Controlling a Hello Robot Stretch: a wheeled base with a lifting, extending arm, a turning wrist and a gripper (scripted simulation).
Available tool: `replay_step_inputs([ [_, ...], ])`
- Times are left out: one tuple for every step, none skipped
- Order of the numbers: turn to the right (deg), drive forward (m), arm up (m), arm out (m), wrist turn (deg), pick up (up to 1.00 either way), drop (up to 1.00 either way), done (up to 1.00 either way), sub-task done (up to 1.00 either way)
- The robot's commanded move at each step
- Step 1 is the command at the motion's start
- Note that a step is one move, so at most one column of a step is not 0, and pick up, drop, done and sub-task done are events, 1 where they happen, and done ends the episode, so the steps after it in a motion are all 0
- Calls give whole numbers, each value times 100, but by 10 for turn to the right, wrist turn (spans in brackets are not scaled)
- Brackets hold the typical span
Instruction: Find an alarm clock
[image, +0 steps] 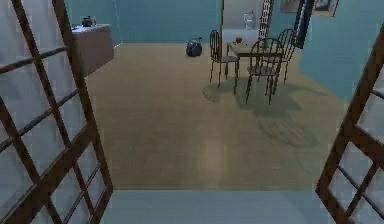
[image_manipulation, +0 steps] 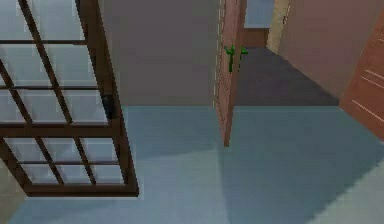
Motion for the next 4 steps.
replay_step_inputs([
  [0,60,0,0,0,0,0,0,0],
  [-30,0,0,0,0,0,0,0,0],
  [0,100,0,0,0,0,0,0,0],
  [-30,0,0,0,0,0,0,0,0],
])
